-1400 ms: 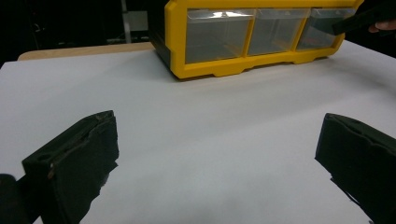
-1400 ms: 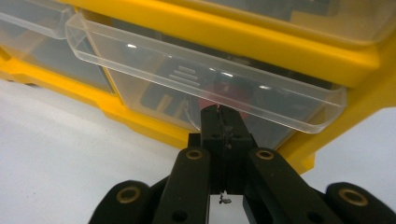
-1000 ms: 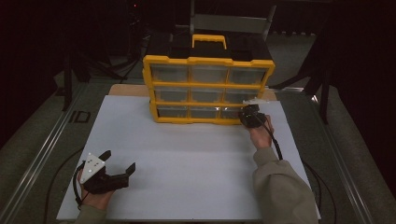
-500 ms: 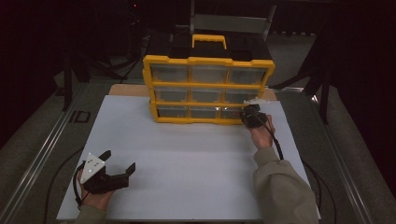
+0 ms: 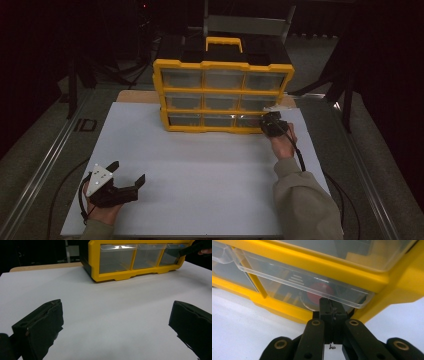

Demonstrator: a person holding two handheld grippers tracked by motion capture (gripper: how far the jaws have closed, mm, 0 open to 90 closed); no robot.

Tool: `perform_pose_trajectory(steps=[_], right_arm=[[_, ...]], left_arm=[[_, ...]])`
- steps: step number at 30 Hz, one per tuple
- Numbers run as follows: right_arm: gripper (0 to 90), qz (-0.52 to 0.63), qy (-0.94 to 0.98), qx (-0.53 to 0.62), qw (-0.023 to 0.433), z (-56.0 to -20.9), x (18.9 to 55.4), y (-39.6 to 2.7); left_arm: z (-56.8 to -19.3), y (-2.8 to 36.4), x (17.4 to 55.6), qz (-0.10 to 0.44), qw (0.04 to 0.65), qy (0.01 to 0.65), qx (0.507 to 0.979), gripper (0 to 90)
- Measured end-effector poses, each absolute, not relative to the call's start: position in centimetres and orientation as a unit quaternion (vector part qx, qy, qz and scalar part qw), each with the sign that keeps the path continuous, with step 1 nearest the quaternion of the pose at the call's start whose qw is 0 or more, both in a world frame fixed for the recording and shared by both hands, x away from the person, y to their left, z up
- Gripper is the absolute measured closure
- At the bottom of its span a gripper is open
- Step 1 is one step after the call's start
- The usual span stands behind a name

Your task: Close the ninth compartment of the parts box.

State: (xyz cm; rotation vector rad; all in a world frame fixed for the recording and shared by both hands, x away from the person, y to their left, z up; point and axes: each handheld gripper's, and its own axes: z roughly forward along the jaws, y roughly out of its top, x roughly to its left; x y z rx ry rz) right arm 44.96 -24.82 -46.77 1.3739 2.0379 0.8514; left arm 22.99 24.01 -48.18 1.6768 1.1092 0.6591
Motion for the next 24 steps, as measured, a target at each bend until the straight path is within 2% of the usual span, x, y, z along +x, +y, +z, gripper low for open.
perform_pose_trajectory(steps=[9, 10, 11, 13, 14, 15, 16, 19, 20, 23, 24], right_arm=[[77.5, 0.314, 0.773, 0.489, 0.256, -46.6, 44.0, -24.7], [71.9, 0.315, 0.779, 0.480, 0.251, -46.5, 43.7, -24.6], [71.9, 0.315, 0.779, 0.480, 0.251, -46.5, 43.7, -24.6], [65.9, 0.323, 0.784, 0.475, 0.236, -46.3, 43.3, -24.5], [60.0, 0.323, 0.790, 0.466, 0.232, -46.1, 42.9, -24.4], [60.0, 0.323, 0.790, 0.466, 0.232, -46.1, 42.9, -24.4], [54.2, 0.325, 0.797, 0.456, 0.226, -45.9, 42.5, -24.2], [51.6, 0.324, 0.801, 0.451, 0.224, -45.7, 42.2, -24.1], [45.9, 0.324, 0.813, 0.435, 0.212, -45.5, 41.6, -23.9], [42.3, 0.316, 0.826, 0.418, 0.208, -45.3, 40.9, -23.5], [38.0, 0.315, 0.829, 0.412, 0.211, -45.2, 40.5, -23.4]], left_arm=[[-48.2, 24.0, 23.0, 0.271, 0.490, 0.457, 0.691, 0.1], [-48.2, 24.0, 23.0, 0.271, 0.491, 0.457, 0.690, 0.1], [-48.2, 24.0, 23.0, 0.272, 0.491, 0.457, 0.690, 0.1], [-48.2, 24.0, 23.0, 0.272, 0.491, 0.457, 0.690, 0.1], [-48.2, 24.0, 23.0, 0.272, 0.490, 0.456, 0.691, 0.1], [-48.1, 24.0, 23.0, 0.272, 0.490, 0.456, 0.691, 0.1], [-48.1, 24.0, 22.9, 0.272, 0.490, 0.455, 0.692, 0.1], [-48.1, 24.0, 22.9, 0.272, 0.490, 0.455, 0.691, 0.1], [-48.1, 24.0, 22.9, 0.273, 0.491, 0.456, 0.691, 0.1], [-48.1, 24.0, 22.9, 0.273, 0.491, 0.455, 0.691, 0.1], [-48.1, 24.0, 22.9, 0.274, 0.490, 0.455, 0.691, 0.1]])
